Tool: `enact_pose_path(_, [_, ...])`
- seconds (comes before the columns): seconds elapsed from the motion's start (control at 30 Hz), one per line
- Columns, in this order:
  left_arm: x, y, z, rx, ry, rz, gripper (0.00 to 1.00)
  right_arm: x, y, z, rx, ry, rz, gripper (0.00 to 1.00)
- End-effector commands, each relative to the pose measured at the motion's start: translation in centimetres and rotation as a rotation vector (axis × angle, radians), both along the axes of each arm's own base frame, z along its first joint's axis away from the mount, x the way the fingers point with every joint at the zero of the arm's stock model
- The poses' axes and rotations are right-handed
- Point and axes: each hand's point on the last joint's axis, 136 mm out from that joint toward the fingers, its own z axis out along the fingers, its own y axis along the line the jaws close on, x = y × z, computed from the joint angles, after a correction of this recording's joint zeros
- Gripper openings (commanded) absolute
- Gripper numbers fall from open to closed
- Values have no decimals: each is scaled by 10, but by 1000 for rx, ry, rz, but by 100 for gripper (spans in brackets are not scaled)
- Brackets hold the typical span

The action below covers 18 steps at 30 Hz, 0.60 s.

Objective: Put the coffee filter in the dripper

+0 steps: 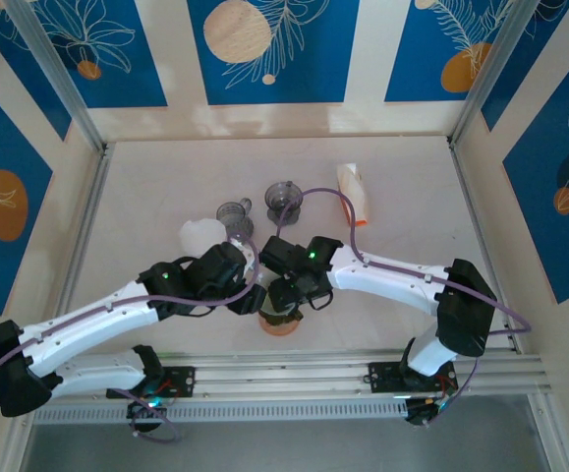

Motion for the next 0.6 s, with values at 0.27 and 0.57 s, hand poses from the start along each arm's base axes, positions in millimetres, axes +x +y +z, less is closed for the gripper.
enact_pose_path(0.27, [-5, -1, -5, -1, 19, -13, 59, 4, -3, 39, 101, -118, -25, 75])
enact_pose_path(0.57, [-5, -1, -6, -3, 23, -13, 59, 2, -26, 43, 113, -149, -81, 75])
